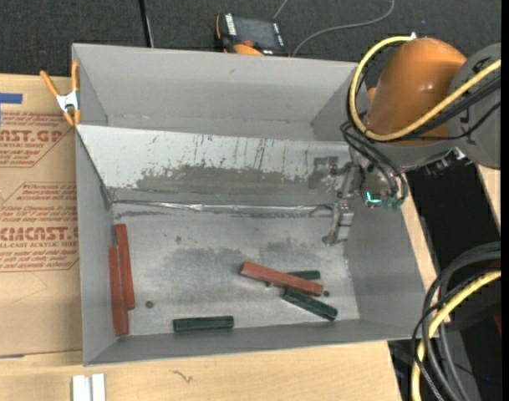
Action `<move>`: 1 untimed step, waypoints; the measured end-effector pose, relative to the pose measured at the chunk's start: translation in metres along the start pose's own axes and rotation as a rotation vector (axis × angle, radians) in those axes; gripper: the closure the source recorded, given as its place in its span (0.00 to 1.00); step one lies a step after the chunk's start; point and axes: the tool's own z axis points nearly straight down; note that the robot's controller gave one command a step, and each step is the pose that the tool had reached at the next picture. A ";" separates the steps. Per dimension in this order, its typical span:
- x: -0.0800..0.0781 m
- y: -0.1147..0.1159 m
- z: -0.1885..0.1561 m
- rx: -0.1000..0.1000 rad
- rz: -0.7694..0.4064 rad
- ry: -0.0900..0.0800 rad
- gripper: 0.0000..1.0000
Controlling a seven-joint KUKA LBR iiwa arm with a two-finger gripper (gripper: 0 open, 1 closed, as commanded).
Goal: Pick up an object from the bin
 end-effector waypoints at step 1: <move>0.044 0.037 0.103 -0.002 -0.146 0.002 0.00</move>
Offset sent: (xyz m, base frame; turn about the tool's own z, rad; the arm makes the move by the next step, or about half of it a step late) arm -0.0424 0.0351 -0.0978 -0.1445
